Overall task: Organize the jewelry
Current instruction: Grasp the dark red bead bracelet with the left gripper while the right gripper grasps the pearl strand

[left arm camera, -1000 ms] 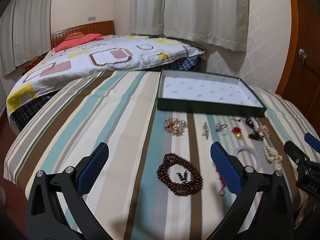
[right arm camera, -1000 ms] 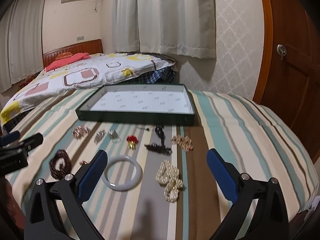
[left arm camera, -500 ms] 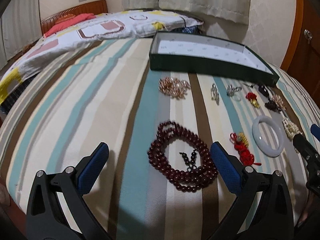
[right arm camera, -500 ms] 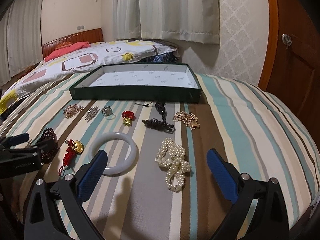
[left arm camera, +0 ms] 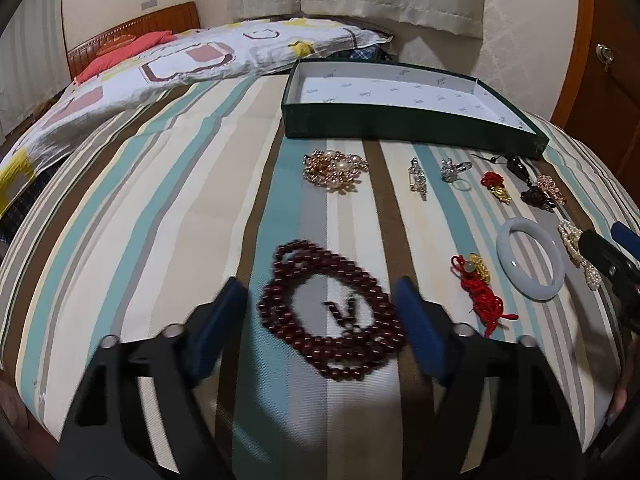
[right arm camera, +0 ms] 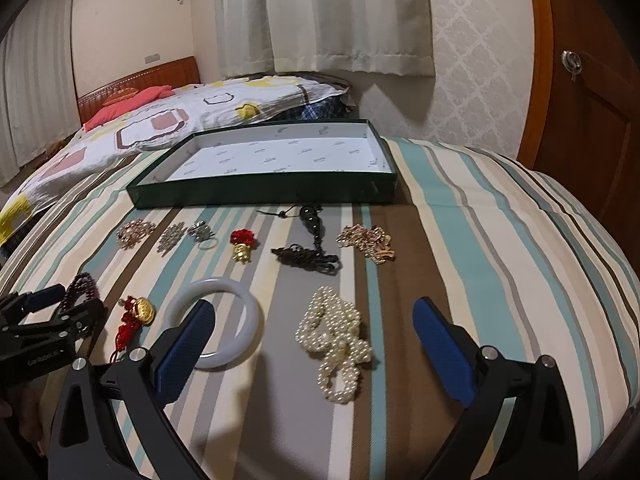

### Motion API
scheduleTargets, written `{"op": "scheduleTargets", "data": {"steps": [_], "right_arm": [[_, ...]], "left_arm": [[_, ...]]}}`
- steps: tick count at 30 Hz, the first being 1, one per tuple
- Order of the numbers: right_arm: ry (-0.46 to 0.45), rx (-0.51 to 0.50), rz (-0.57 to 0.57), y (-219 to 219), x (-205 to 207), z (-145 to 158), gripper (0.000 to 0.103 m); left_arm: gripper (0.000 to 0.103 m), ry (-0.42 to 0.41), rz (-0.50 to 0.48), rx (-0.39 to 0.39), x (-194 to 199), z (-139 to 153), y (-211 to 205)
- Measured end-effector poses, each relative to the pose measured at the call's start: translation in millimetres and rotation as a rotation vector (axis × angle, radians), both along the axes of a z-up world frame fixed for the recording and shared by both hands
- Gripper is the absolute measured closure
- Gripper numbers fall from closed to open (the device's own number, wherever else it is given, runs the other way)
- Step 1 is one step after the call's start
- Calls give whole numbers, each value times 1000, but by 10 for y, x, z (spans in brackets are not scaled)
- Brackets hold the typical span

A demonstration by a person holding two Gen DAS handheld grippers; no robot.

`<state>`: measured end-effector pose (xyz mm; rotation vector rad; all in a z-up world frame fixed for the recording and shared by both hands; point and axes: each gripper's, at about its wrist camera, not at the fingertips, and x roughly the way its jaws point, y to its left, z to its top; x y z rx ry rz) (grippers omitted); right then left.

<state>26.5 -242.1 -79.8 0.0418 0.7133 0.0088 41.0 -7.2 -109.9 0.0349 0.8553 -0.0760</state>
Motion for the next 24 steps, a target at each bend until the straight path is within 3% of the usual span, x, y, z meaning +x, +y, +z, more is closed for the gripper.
{"op": "scheduleTargets", "data": {"steps": [7,9,13,15,17,24], "right_arm": [[24,5,11,9,48,4,7],[23,3,12,14,63,16,7],[33,7,15,13,82,10,9],[38,7,19,16,88,6,16],[53,5,20,21,98,-15,38],[105,48,5,-59,141,-71,47]], "left_arm": [[71,-13,-13,-19,23,39,11],[76,-11,-9,-21,45,45,15],[79,-12,-4,-28,69,44,27],[79,-11,-5,-26,82,45,22],[79,-11,-5,-27,85,45,27],[79,-11,-3,-30,88,45,27]]}}
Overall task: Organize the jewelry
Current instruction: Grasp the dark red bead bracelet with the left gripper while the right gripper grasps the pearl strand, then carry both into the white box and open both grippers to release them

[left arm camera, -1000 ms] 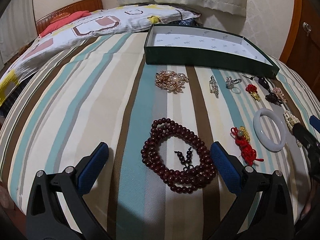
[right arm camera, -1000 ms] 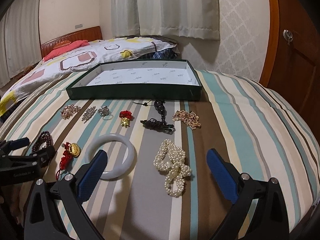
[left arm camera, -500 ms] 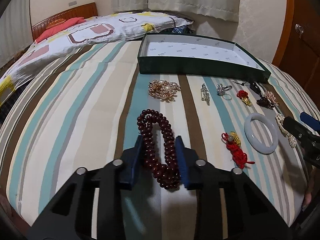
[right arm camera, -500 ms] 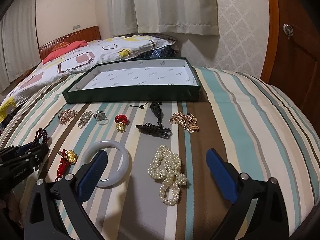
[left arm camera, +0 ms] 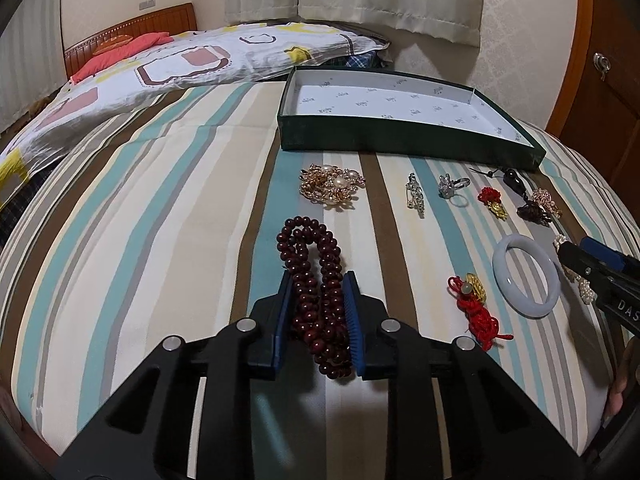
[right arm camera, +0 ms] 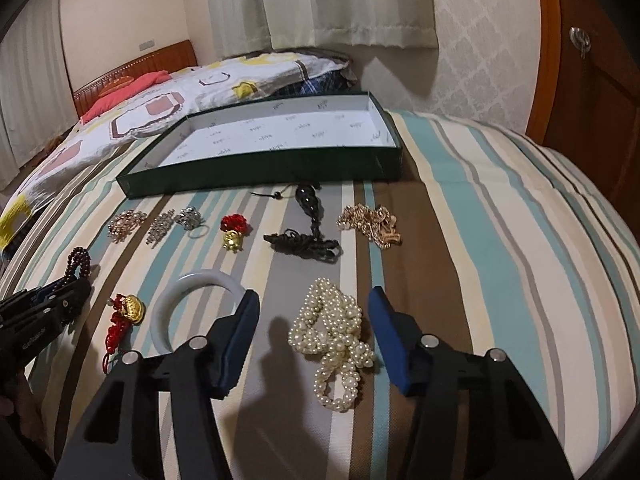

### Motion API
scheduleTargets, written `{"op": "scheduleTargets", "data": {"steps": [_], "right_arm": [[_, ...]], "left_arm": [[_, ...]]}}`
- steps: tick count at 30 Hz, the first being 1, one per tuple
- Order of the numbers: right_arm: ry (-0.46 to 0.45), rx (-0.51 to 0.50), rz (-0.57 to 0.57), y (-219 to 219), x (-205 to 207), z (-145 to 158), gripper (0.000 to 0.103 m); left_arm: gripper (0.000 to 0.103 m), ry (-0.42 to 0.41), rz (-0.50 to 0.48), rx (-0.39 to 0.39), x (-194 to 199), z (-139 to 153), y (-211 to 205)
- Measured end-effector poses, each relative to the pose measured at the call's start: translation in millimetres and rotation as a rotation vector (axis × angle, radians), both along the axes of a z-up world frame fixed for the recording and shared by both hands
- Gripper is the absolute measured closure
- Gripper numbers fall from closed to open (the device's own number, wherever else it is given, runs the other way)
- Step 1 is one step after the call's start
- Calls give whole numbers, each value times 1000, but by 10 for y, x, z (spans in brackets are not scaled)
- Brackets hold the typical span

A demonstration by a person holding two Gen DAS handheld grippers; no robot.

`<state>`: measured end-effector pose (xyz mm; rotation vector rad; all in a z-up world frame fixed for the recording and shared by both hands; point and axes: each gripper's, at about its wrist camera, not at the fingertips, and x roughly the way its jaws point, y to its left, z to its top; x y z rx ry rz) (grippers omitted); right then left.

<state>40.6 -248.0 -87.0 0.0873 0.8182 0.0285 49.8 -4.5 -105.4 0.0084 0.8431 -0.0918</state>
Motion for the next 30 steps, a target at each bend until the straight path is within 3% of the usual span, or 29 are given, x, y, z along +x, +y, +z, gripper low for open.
{"op": "scheduleTargets", "data": {"steps": [5,14,22,30], "right_arm": [[42,5,13,7,19,-54,63],[23,7,15,-12,-33,-39,79],[-5,4,25,4,-57,16,89],[-22,14,27,15,-55,73,90]], "left_arm": [[79,-1,-1,-7,19,-3,9],[88,-2,-3,-33,29,-9,24],[91,-16,0,-65,-5,15,72],[91,-72,3,-64,-45,166,86]]}}
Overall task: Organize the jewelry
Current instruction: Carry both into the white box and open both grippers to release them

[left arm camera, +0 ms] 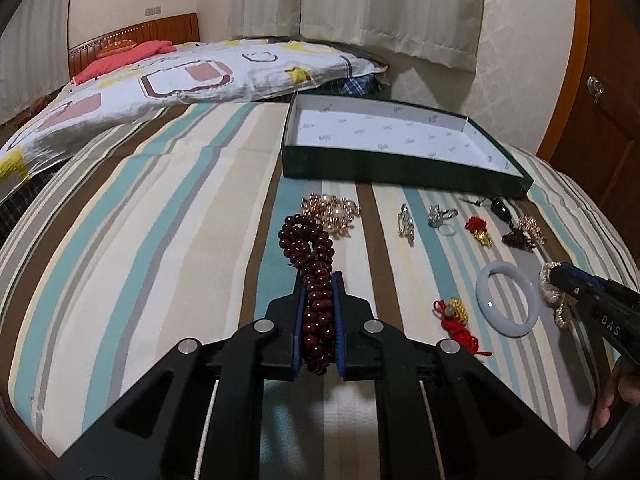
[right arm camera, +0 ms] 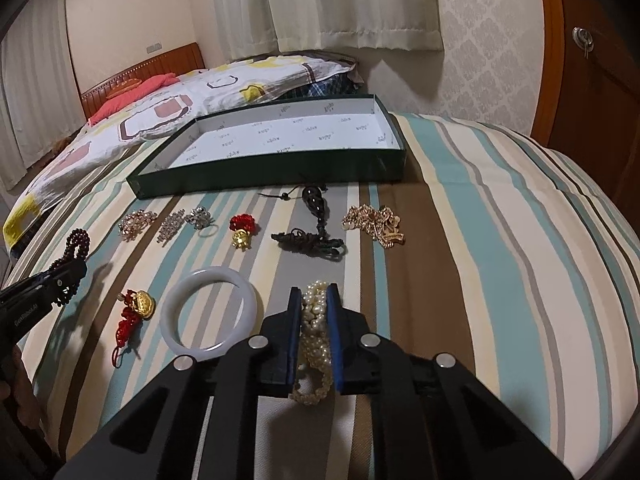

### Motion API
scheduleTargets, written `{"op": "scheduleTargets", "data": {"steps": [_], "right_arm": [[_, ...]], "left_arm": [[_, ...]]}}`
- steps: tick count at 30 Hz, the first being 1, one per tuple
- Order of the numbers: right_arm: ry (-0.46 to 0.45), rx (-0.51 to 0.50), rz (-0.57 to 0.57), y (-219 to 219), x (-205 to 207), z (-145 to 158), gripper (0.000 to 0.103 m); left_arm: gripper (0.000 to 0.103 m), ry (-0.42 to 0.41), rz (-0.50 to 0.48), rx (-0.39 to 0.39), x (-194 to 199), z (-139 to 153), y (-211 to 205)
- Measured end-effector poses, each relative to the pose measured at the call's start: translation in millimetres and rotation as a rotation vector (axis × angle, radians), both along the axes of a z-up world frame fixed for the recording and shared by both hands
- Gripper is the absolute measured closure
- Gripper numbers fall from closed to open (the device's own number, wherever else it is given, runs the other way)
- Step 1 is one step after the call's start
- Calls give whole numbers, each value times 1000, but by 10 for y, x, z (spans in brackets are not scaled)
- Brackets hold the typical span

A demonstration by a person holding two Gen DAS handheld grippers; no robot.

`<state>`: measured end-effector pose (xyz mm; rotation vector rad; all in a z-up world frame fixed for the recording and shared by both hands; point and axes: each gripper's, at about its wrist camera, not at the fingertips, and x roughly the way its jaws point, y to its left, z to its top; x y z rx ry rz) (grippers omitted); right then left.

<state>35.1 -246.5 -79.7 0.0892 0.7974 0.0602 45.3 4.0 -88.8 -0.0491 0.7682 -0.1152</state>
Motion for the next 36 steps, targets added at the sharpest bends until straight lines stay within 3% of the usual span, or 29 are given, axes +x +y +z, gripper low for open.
{"op": "scheduleTargets", "data": {"steps": [9,18,25,29,36], "right_arm": [[-47,8,2,1,-28,157,90],[-132,7,9,6,167,499,90],[-205,-1,0,-78,658,715,90],[-206,-1,-2,-137,986,674,90],[-121,29,-7,-284,1491,382,90]], "left_arm": [[91,-45,-2,-9,-26,174,-19],[91,-113,-30,-22,131,492,-141],[91,-149,-57,-45,632,666,-326],[91,-141,-65,-48,1013,648,-435],[91,-27,-55,-32,1661,324,-538]]}}
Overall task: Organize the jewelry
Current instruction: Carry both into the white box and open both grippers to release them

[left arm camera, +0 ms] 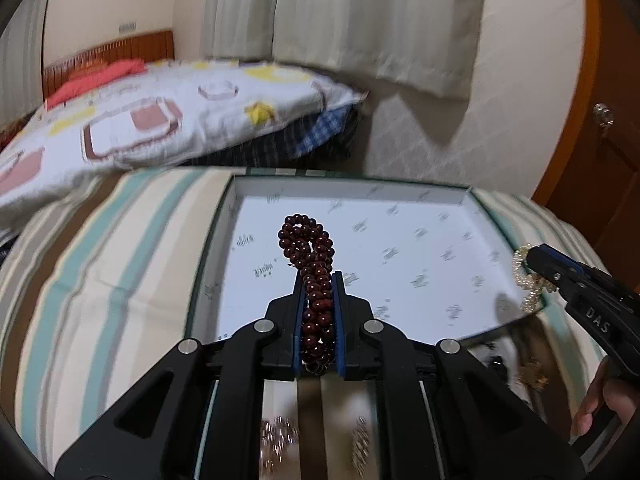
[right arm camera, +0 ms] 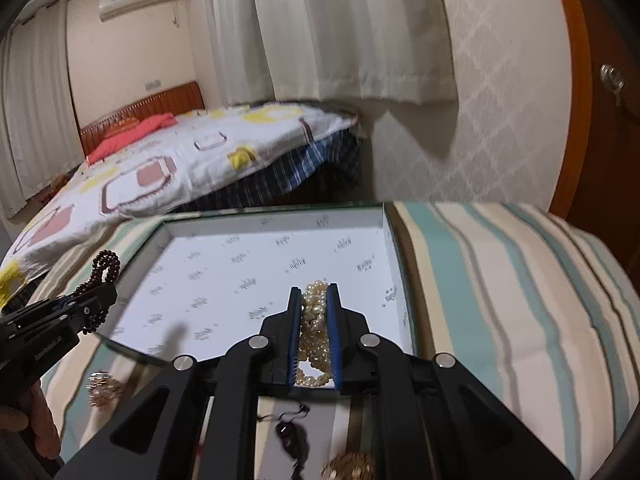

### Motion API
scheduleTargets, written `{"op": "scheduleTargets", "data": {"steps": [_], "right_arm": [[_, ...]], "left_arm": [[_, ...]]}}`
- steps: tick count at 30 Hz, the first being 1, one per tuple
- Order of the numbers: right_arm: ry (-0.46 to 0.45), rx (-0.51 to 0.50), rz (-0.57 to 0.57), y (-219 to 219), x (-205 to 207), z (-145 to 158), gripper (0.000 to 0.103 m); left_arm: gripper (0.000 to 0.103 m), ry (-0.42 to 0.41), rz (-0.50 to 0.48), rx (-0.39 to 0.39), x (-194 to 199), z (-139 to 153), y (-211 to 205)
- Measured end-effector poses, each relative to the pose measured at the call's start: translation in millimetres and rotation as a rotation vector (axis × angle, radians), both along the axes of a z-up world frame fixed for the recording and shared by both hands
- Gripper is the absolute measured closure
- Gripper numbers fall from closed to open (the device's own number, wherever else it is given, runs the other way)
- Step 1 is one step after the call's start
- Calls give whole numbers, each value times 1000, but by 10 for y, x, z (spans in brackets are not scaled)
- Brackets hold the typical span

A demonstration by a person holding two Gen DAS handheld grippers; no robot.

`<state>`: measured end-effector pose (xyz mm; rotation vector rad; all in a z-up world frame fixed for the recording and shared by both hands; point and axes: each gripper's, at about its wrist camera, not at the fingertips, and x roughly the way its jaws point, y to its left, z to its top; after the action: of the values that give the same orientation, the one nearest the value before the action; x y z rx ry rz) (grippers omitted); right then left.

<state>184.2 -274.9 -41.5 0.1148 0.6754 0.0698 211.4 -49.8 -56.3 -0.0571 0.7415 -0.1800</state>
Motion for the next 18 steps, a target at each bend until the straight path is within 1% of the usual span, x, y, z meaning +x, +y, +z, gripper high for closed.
{"op": "scheduleTargets", "data": {"steps": [5,11,13,14,15,16,18], "right_arm": [[85,-6,-1,-37,201,-222,90],[167,-8,12,-48,285,-381,90],[183,-21,15,-34,307,-418,90],[191,-25,16,-30,314,-430,90],[194,-29,14,-29,312,-440,90],[192,-30,12,-29,309,-440,89],[192,-32,15,-22,304,-442,86]], "left_arm": [[91,94,26,6,284,-246,52],[91,166,22,22,372,-426,39],[90,170,20,30,371,-453,33],[88,165,20,40,363,-456,22],[84,163,19,40,365,-456,13],[80,160,18,39,358,-455,6],[75,155,12,39,357,-449,-11]]}}
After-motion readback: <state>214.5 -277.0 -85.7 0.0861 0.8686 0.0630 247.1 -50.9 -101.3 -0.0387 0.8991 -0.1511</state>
